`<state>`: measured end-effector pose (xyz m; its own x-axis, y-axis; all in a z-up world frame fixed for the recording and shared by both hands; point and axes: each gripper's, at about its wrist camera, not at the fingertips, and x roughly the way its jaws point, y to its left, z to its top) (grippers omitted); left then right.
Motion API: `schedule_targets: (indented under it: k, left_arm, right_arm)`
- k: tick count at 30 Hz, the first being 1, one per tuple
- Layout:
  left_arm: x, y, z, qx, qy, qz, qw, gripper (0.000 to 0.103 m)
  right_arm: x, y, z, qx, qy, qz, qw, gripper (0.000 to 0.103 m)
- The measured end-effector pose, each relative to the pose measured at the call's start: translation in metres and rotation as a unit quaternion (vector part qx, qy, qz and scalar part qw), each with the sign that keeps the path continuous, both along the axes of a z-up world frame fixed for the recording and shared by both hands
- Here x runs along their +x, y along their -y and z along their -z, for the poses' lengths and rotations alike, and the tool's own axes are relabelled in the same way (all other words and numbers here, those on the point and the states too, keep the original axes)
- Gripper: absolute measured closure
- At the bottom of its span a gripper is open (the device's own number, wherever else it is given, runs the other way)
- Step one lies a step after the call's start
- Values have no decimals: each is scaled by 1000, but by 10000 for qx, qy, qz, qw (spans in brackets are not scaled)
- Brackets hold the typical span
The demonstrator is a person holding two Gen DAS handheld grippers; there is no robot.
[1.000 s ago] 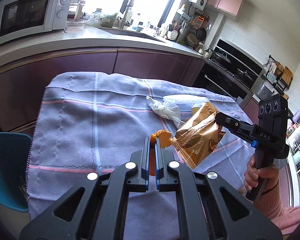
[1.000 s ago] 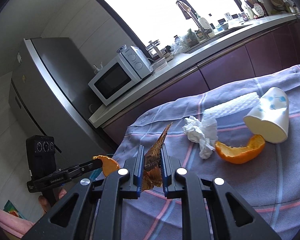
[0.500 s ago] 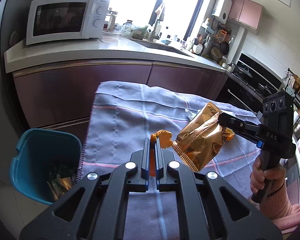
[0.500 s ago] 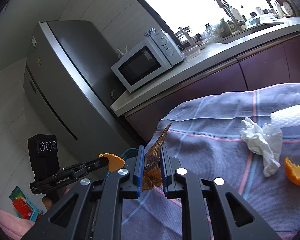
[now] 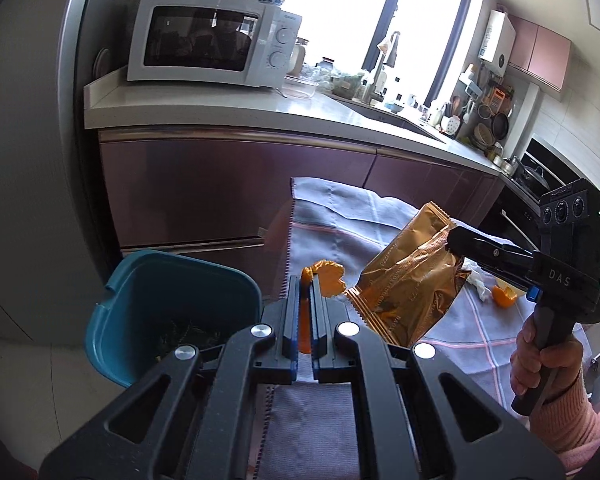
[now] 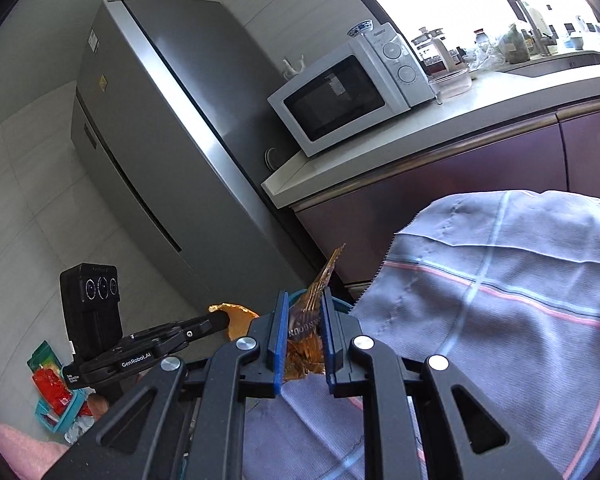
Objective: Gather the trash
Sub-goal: 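Carry the orange peel and gold wrapper to the teal bin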
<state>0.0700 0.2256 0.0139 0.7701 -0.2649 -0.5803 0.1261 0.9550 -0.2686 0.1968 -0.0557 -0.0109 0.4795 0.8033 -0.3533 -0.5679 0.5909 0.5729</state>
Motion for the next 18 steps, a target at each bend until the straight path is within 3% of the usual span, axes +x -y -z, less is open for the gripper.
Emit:
schedule_targets:
  k: [18]
  left_arm:
    - [26,-61,33,256,-377,-795,9958,98]
  right_arm:
    - [44,-91,21,-358,-339,-477,9976,89]
